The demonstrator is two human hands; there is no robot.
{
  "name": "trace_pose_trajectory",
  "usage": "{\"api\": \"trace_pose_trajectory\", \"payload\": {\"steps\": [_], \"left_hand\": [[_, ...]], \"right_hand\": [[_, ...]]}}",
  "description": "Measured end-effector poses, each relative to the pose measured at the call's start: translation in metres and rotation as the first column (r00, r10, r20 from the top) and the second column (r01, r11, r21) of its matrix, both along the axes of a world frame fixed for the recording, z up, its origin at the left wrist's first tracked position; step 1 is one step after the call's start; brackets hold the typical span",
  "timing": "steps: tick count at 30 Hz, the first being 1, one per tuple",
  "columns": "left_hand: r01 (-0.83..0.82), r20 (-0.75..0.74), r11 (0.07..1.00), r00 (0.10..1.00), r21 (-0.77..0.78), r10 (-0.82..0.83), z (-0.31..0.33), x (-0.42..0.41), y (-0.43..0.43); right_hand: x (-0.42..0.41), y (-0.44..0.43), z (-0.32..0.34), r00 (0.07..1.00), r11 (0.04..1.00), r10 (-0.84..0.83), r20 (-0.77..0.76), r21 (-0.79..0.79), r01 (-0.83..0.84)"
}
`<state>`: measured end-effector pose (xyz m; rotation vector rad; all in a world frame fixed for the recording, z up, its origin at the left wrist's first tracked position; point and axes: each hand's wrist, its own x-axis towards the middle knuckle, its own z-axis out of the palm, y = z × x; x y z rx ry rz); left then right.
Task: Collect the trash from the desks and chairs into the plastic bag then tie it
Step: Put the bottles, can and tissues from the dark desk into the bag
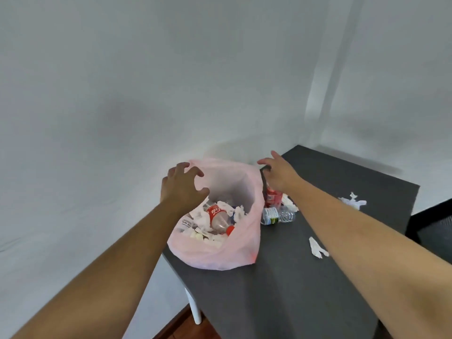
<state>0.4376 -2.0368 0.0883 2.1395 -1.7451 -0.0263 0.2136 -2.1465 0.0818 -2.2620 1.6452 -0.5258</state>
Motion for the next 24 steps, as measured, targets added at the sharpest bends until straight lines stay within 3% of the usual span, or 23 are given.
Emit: {"api": "trace_pose_trajectory", "payload": {"steps": [5, 9, 14, 19, 24], "left_hand": [[0.248, -0.046, 0.961, 0.966, -0.123, -0.255, 0.021, -0.076, -0.039], [0.478, -0.094, 0.871, 0.868, -0.108, -0.488, 0.008, -0.156, -0.056], [0.576, -0.098, 0.801, 0.817, 0.160, -0.568, -0.057, -0.228, -0.069], [0.484, -0.021, 0.724, 0.838, 0.491, -0.546, -0.131, -0.260, -0.085], [0.465, 0.116, 0.659, 0.759, 0.591, -0.640, -0.168, -0.300, -0.121]], "right_hand": [[-0.066, 0.002, 0.026, 0.991, 0.989, -0.134, 0.018, -0.058, 0.135], [-0.139, 0.006, 0.011, 0.959, 0.959, -0.283, -0.002, -0.020, 0.283], [-0.218, 0.011, -0.051, 0.922, 0.917, -0.363, -0.136, 0.125, 0.380], [-0.258, 0.004, -0.118, 0.919, 0.888, -0.246, -0.309, 0.309, 0.341], [-0.277, -0.005, -0.173, 0.897, 0.863, -0.075, -0.436, 0.423, 0.278]]}}
